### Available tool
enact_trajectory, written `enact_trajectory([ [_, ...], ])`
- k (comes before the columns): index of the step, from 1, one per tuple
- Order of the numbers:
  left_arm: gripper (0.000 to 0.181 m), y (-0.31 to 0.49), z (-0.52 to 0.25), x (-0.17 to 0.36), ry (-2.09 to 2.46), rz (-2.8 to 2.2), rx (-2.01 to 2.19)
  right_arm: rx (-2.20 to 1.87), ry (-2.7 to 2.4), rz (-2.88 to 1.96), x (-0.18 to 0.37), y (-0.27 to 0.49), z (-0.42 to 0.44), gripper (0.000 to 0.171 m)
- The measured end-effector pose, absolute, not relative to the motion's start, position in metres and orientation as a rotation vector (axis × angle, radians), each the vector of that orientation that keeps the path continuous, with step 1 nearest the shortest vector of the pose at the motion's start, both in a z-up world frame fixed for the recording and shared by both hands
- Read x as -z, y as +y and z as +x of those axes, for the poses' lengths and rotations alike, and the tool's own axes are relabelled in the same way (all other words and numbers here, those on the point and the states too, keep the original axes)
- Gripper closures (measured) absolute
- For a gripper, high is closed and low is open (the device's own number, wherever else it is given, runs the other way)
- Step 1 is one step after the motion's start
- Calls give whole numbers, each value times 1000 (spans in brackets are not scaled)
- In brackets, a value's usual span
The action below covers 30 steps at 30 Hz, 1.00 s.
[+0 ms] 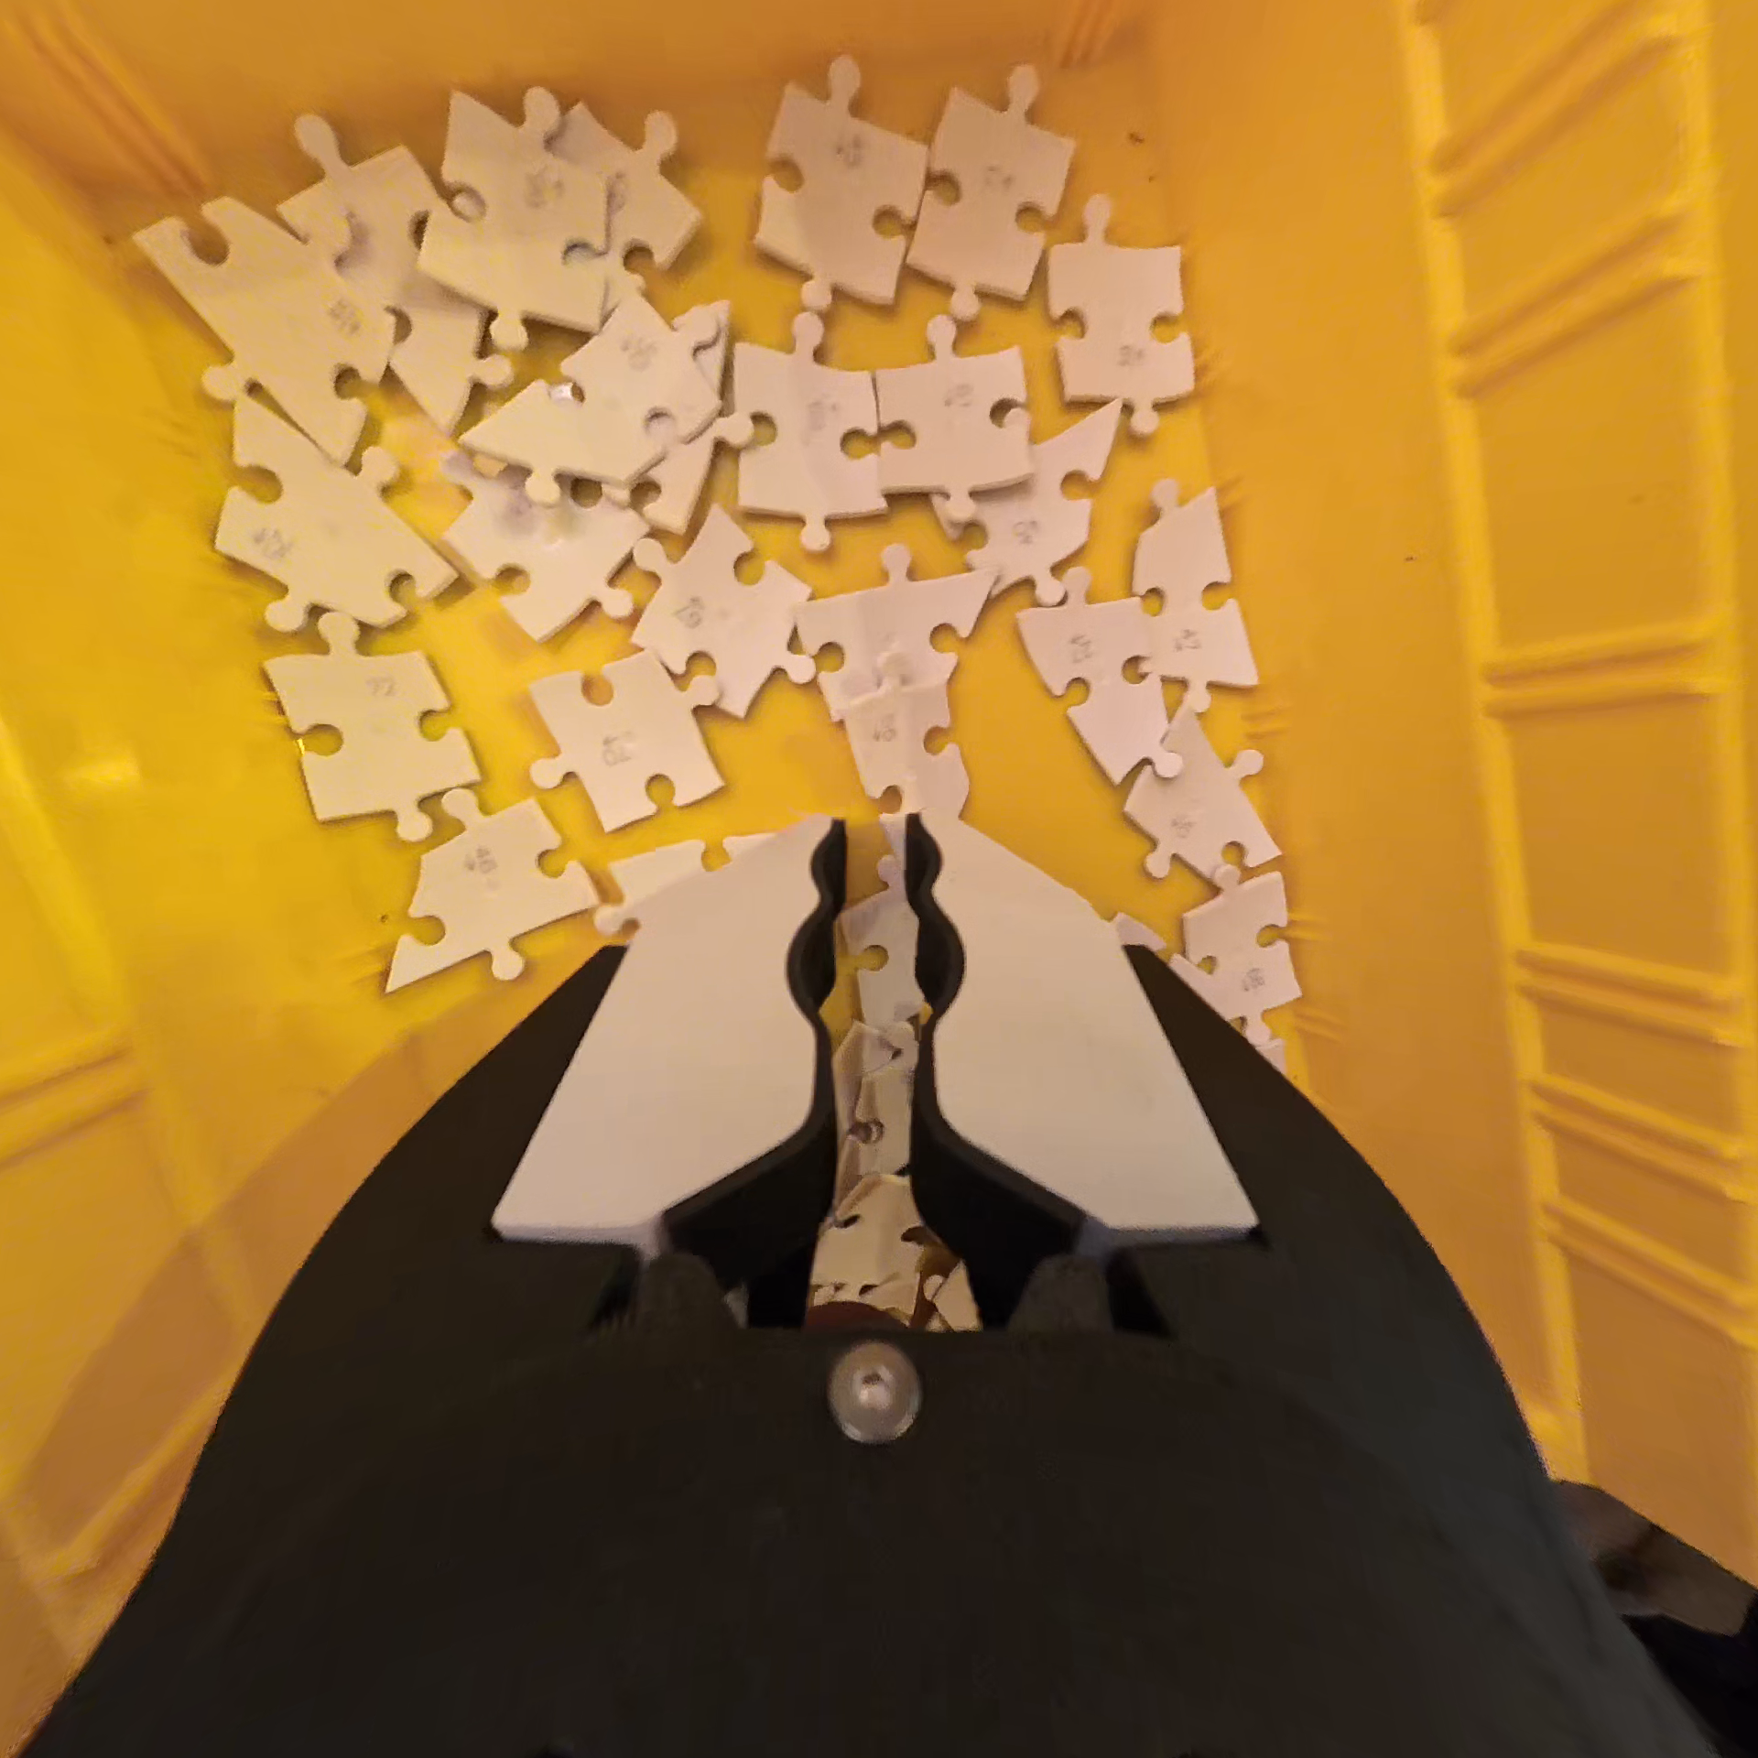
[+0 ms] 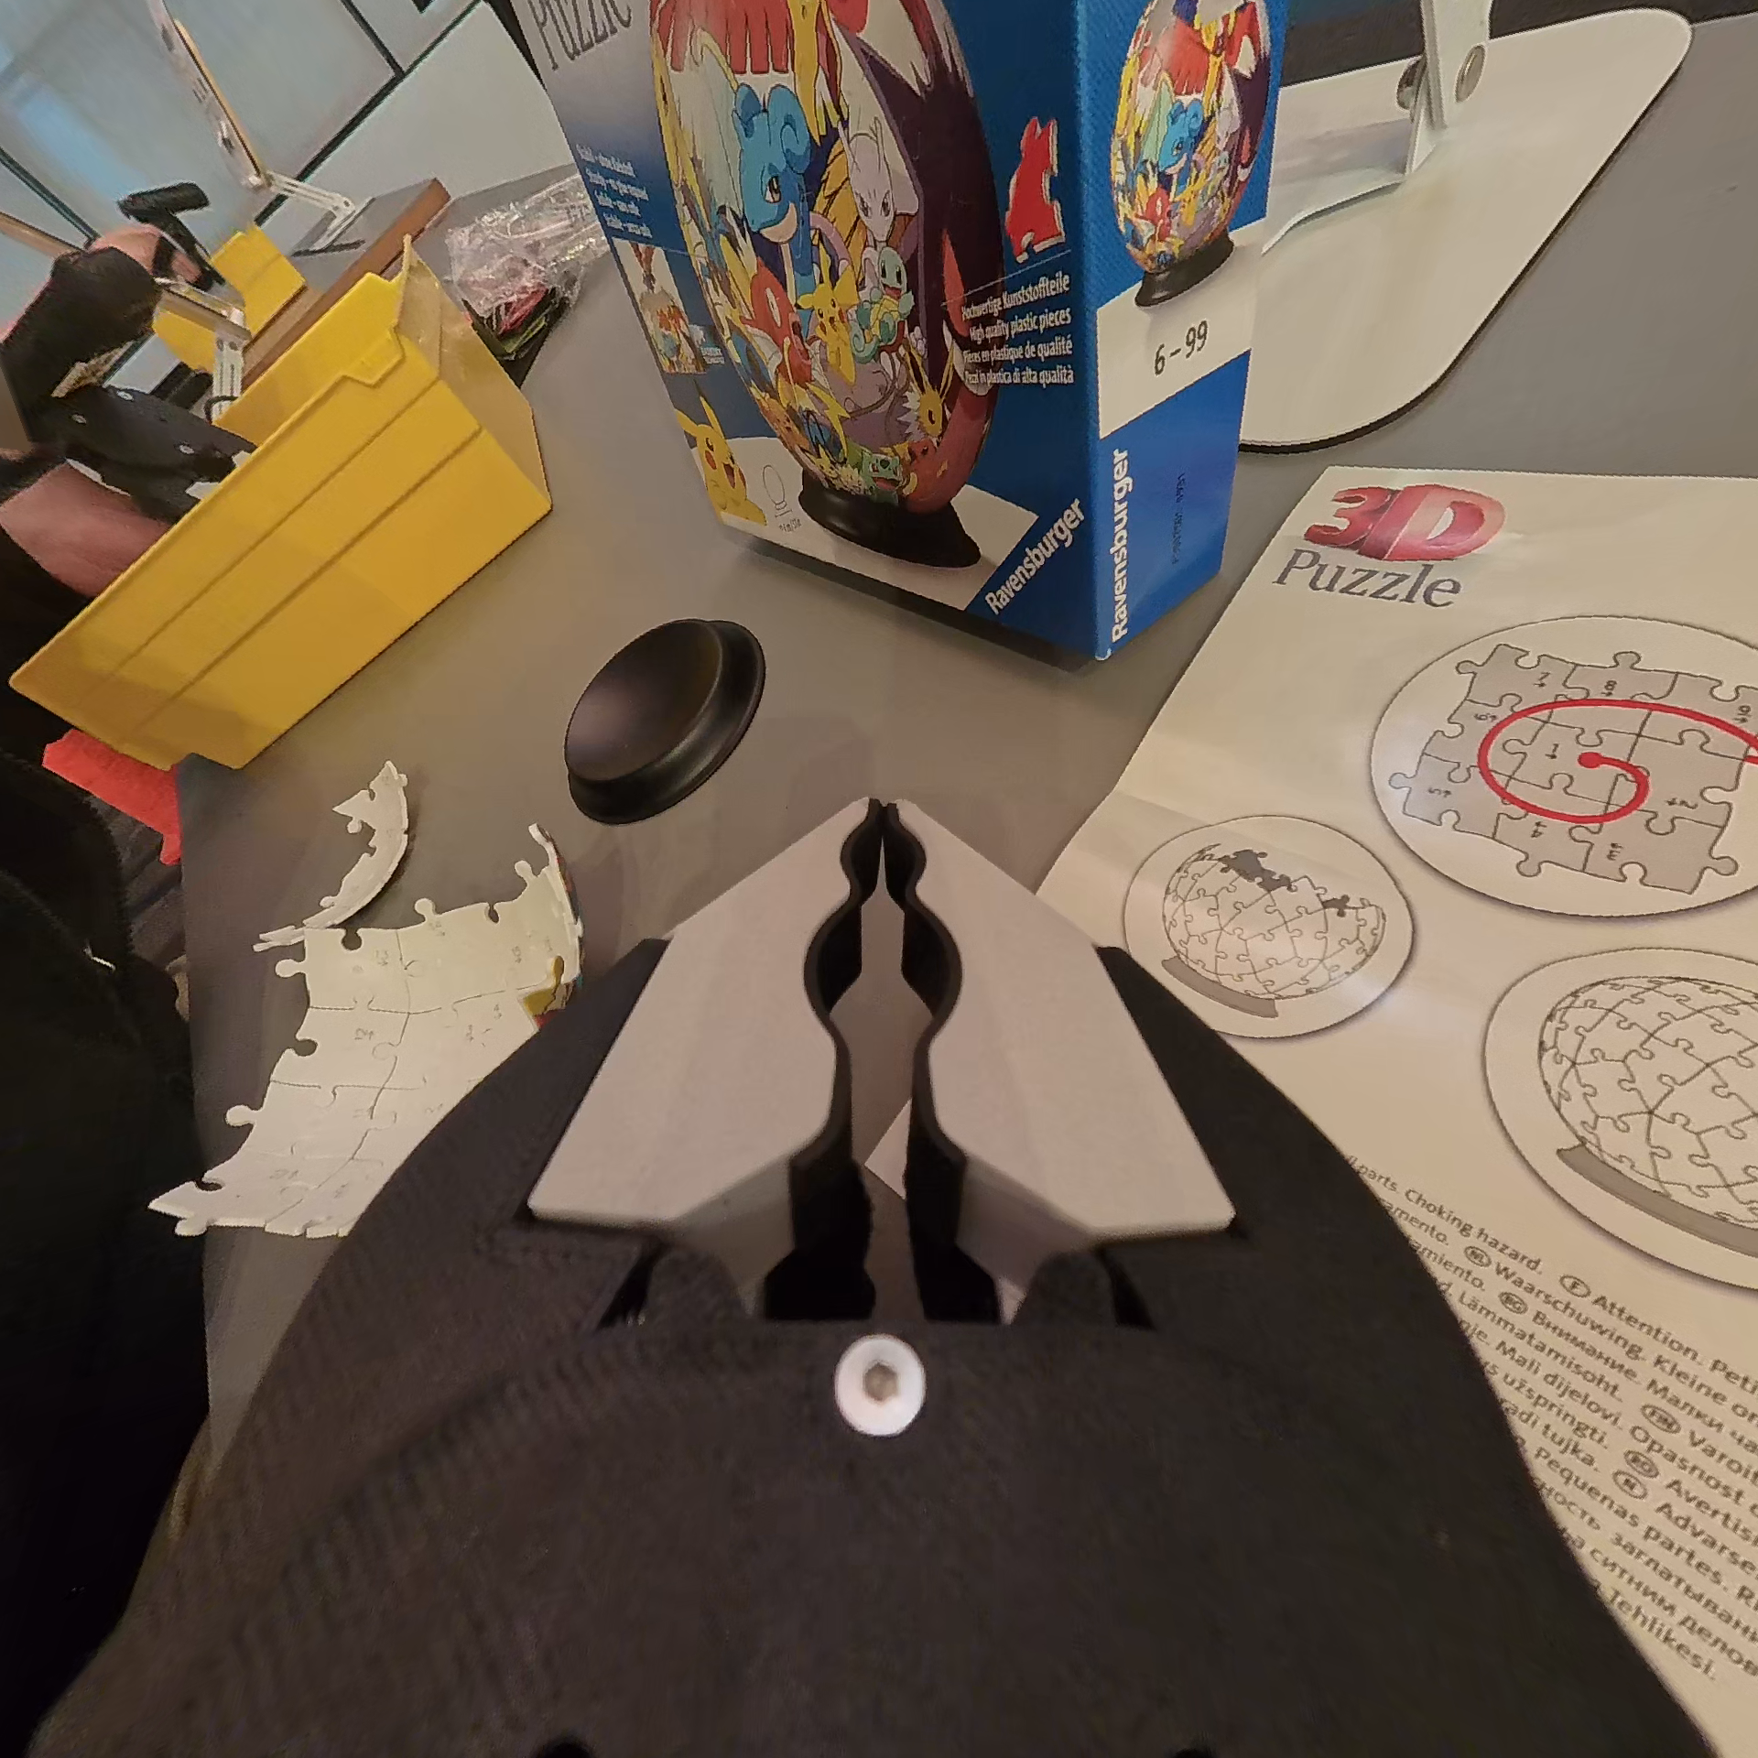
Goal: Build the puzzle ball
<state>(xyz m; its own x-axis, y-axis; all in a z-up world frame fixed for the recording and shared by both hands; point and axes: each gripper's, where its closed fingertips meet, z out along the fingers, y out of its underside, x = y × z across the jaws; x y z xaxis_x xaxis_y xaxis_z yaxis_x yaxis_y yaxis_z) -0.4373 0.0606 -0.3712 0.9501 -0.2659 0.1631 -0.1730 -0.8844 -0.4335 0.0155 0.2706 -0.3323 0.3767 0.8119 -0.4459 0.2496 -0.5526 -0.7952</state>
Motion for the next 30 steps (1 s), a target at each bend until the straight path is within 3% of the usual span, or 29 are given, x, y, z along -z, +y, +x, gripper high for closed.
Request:
enact_trajectory([
  [1,168,60,-437,370,324,-2674,301,-1149,-911,-2009,332,271,16,171],
  [17,154,103,-463,354,427,-2573,-45,-1147,-913,-2010,332,270,15,171],
  [27,145,148,-463,373,402,-2641,82,-1157,-911,-2003,331,270,16,171],
  [30,151,143,-456,373,414,-2647,143,-1164,-909,-2000,331,270,16,171],
])
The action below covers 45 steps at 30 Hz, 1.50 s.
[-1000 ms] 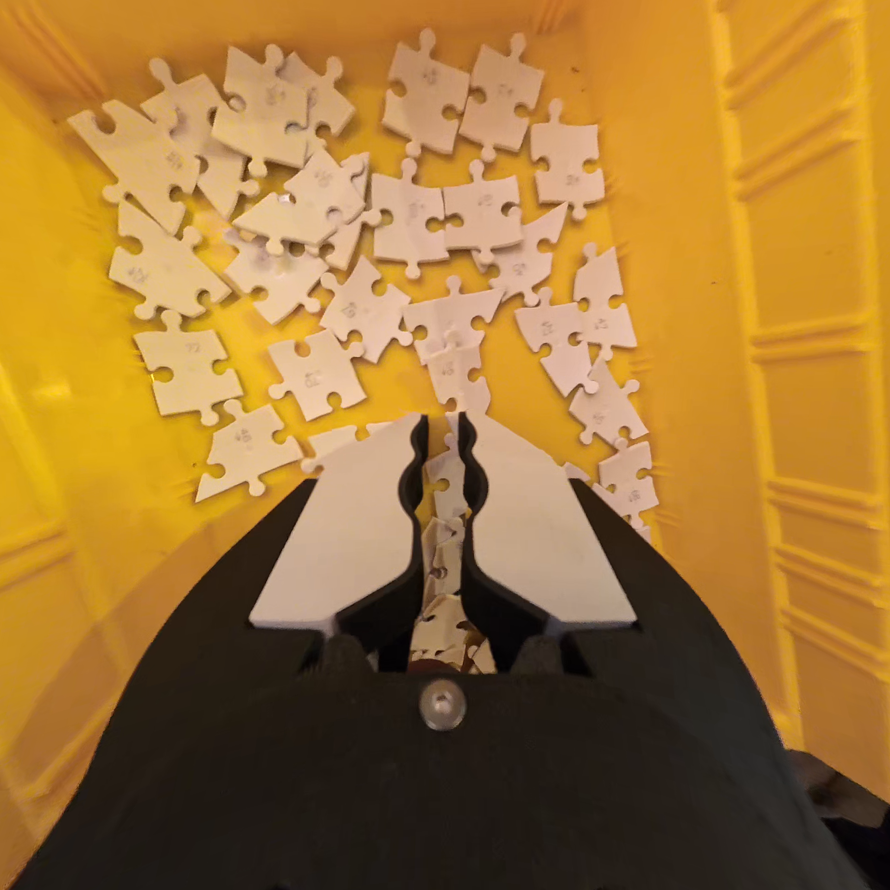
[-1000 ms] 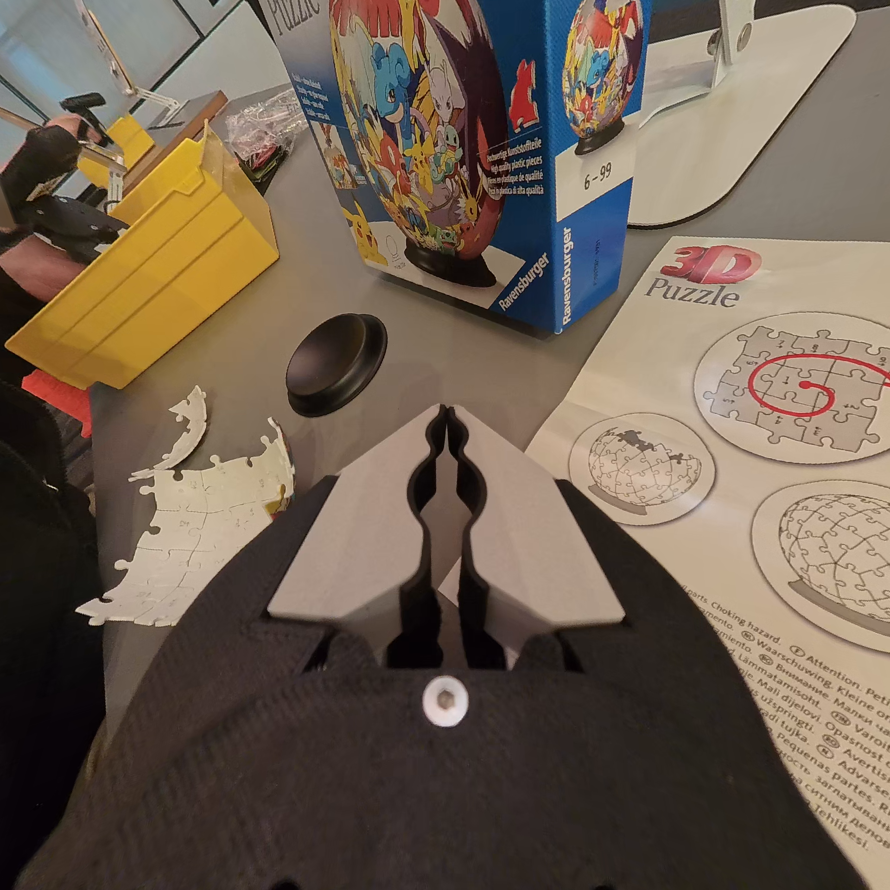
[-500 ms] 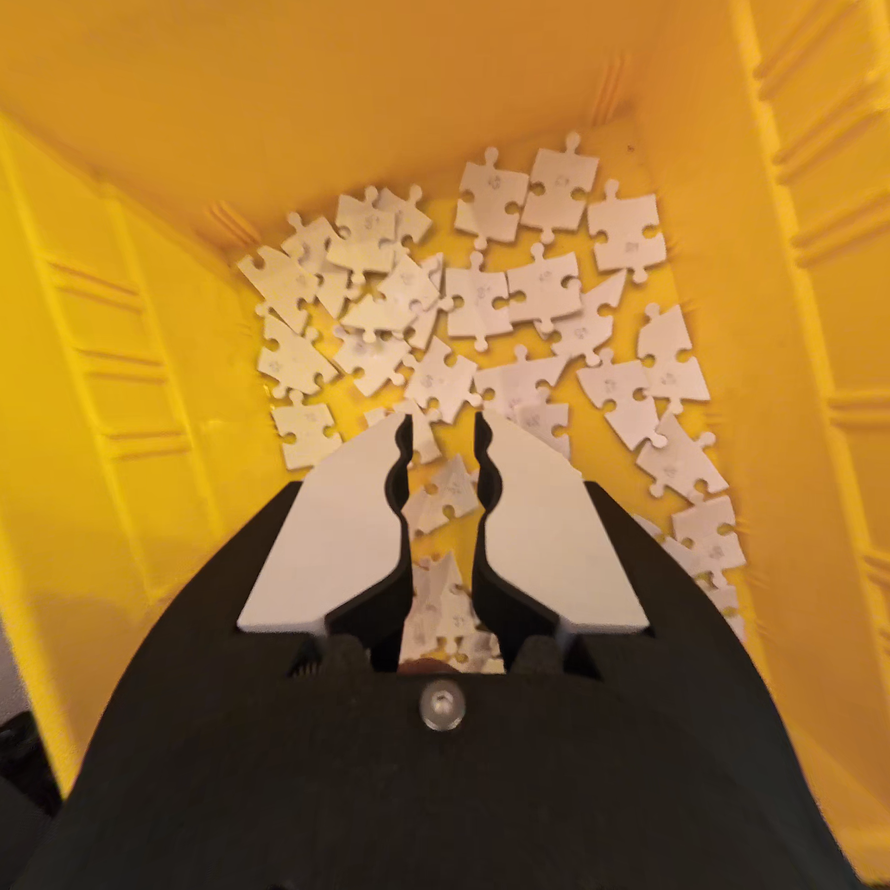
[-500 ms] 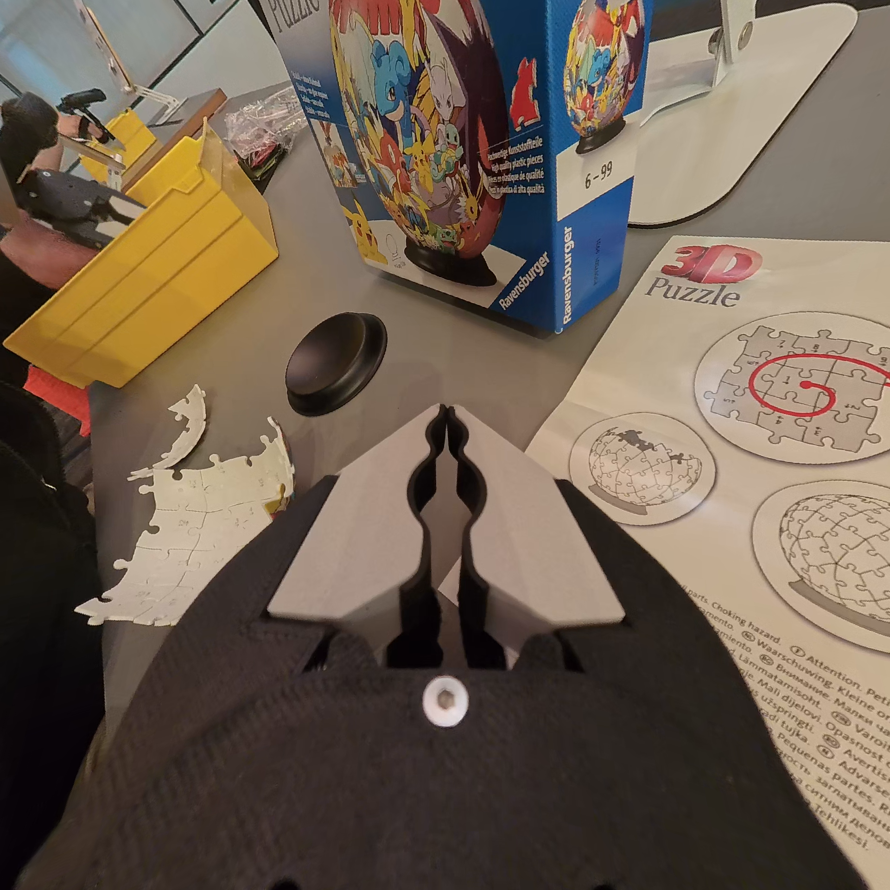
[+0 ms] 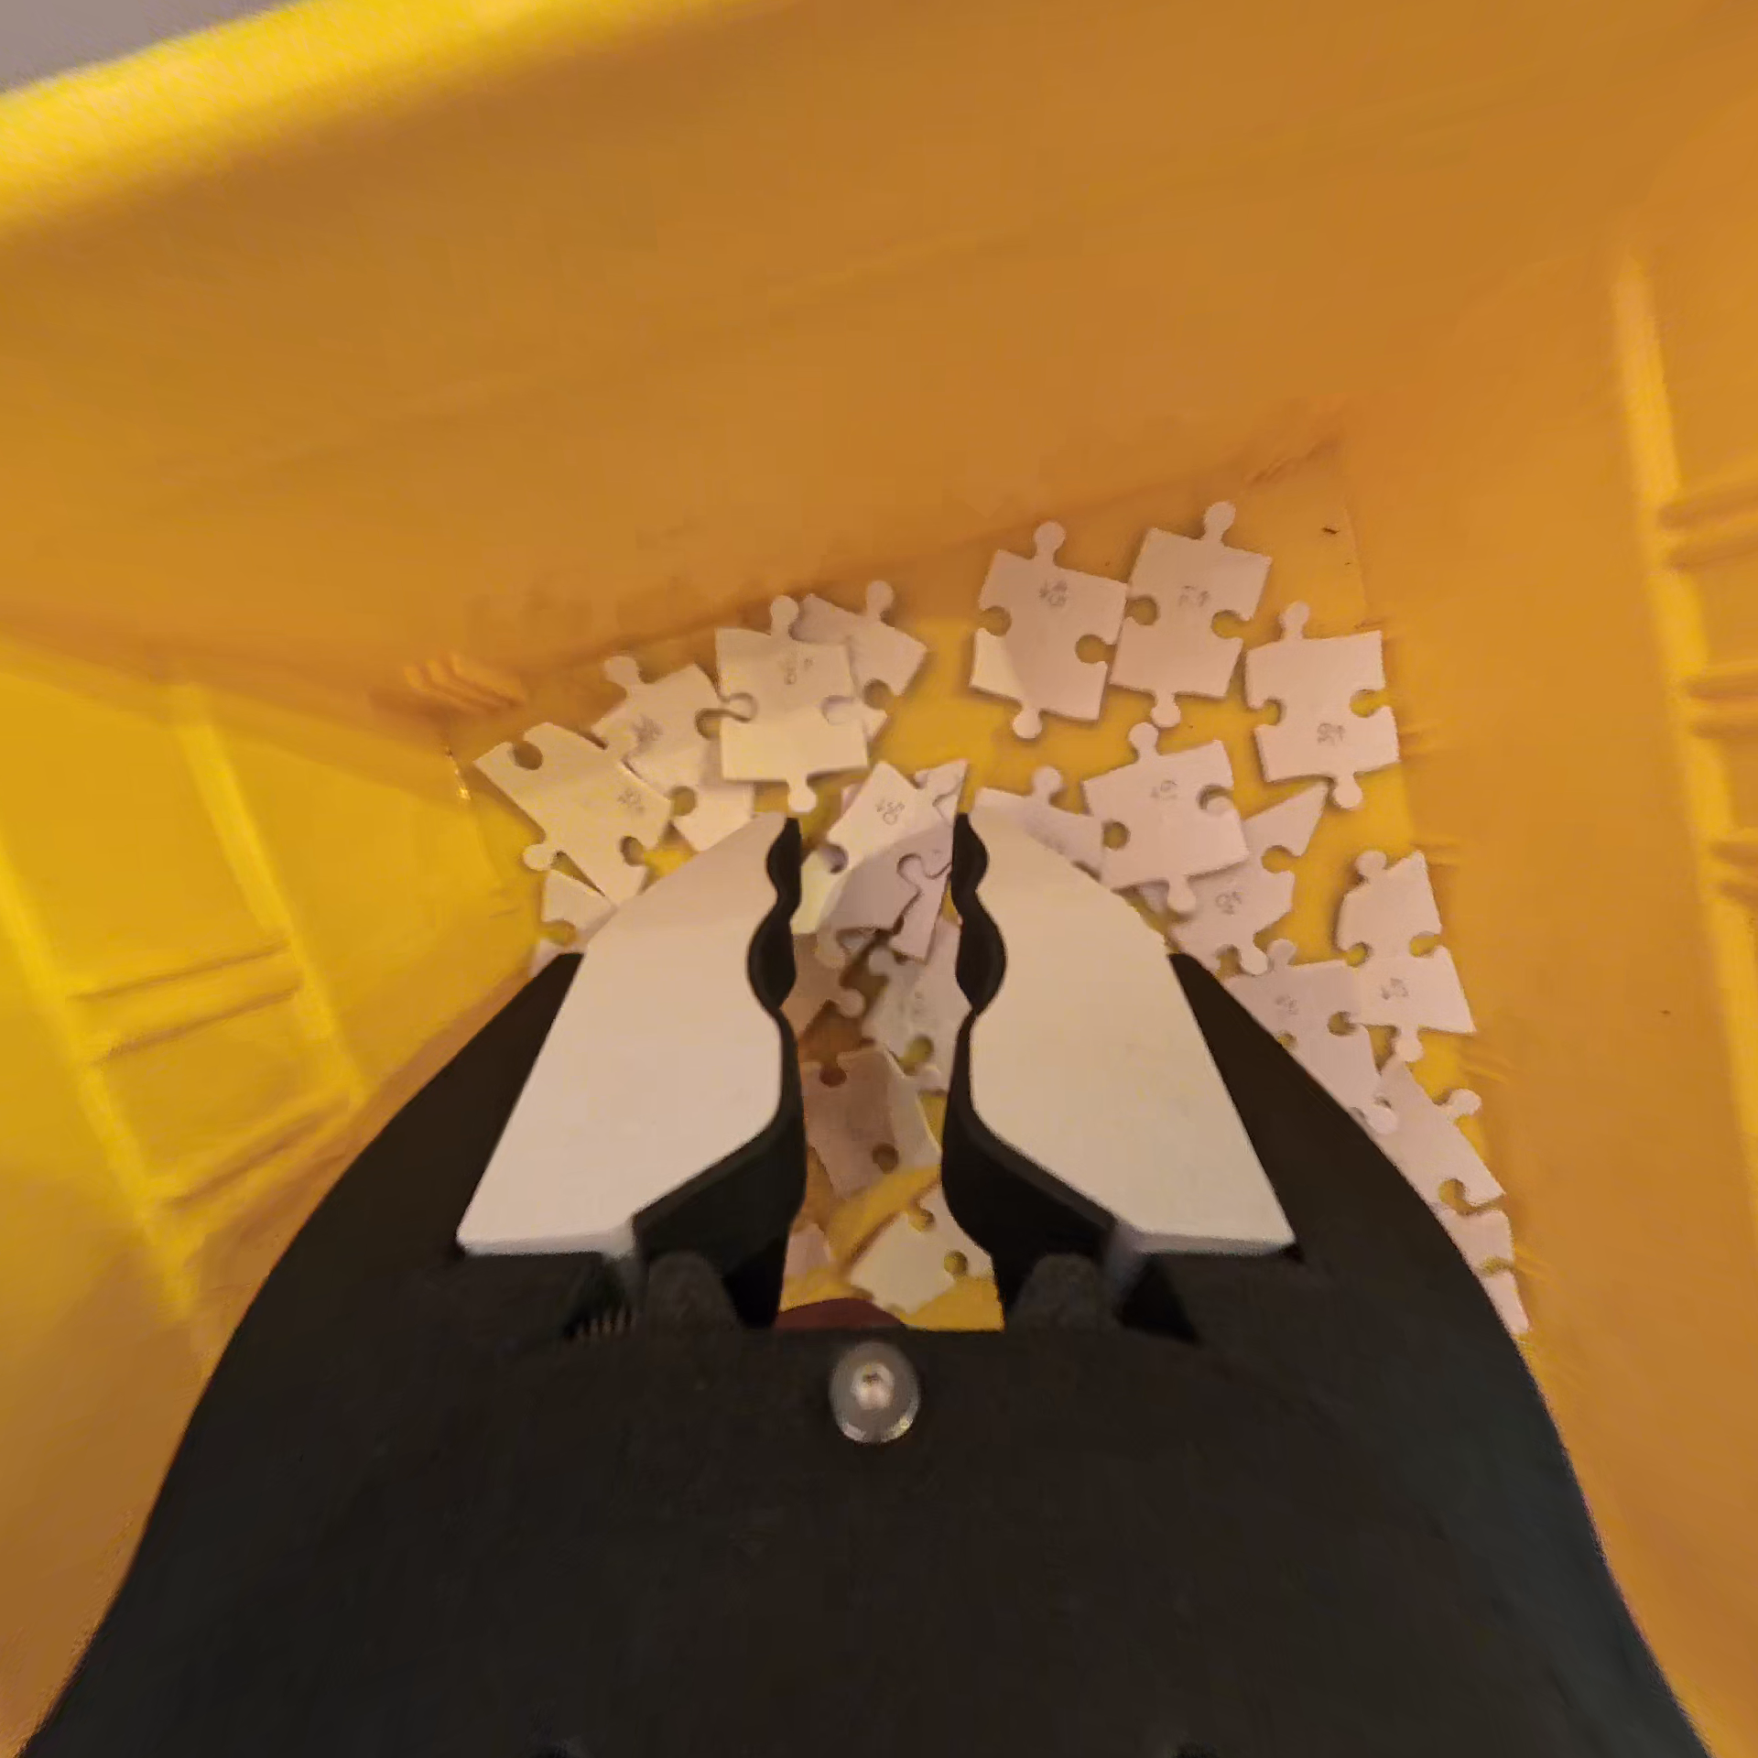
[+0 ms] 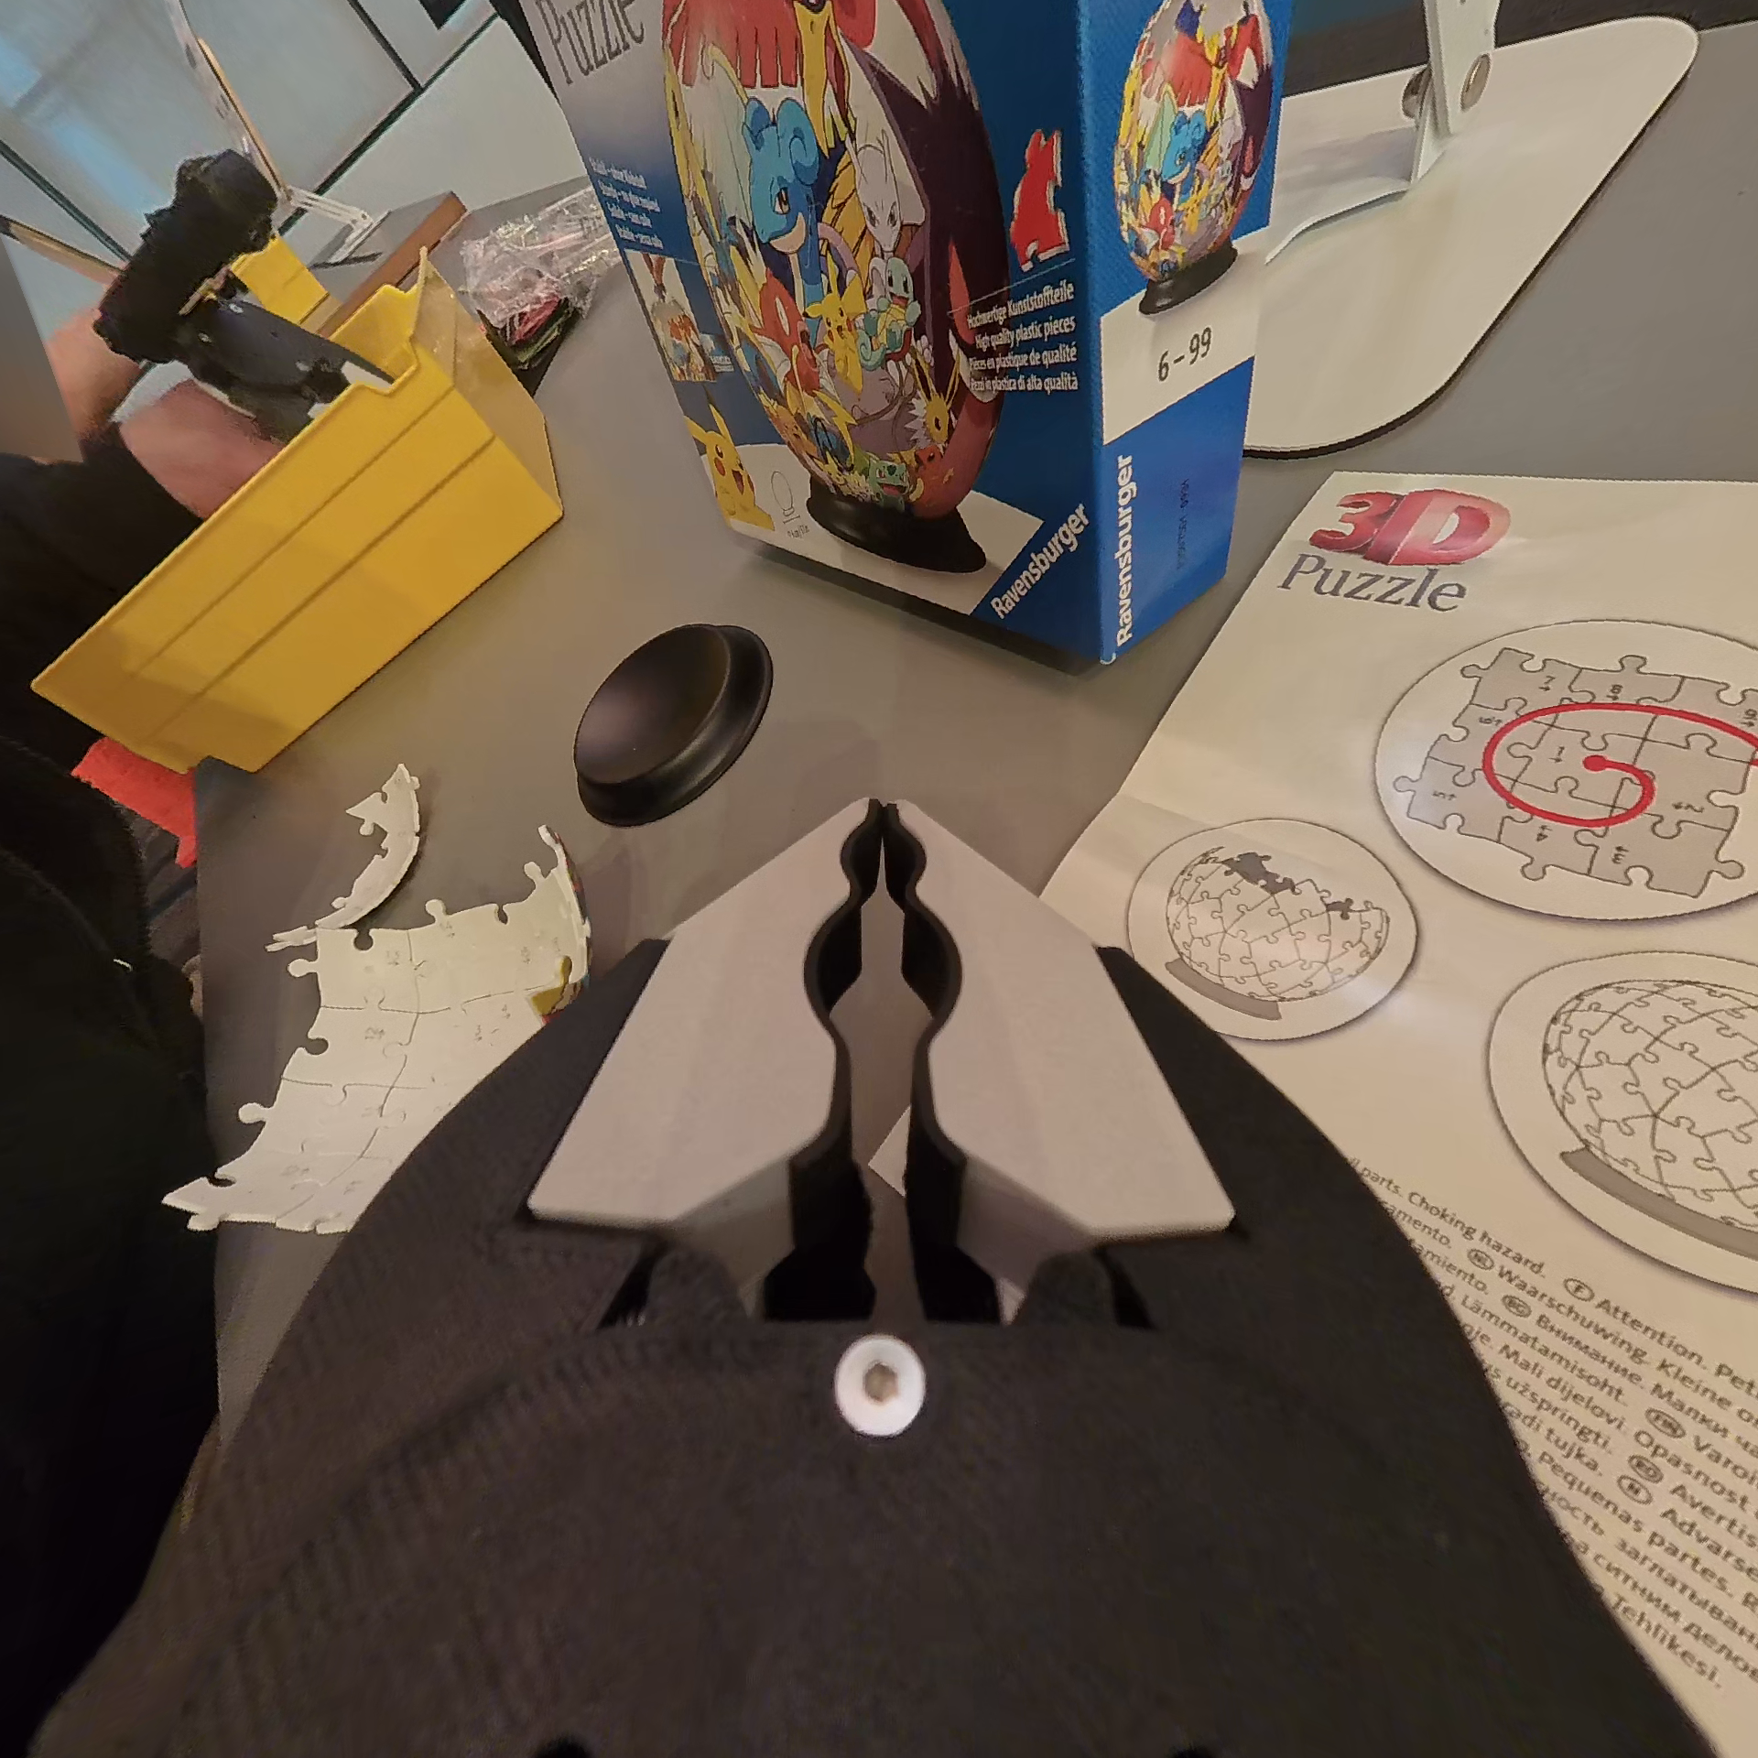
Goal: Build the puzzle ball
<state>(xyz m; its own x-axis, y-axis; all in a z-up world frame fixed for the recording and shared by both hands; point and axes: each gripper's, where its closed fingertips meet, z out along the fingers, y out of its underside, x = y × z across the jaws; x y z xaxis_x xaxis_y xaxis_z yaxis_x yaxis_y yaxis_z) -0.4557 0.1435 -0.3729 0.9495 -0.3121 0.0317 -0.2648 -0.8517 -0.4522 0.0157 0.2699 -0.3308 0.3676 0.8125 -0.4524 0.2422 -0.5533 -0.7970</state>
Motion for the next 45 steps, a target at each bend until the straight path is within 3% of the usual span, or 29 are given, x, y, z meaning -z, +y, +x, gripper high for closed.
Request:
enact_trajectory([
  [27,149,134,-437,369,556,-2660,176,-1177,-915,-1988,329,269,16,171],
  [34,150,145,-398,365,687,-2543,320,-1182,-912,-1988,329,269,16,171],
  [45,145,151,-418,363,657,-2539,88,-1171,-915,-1994,330,269,15,171],
])
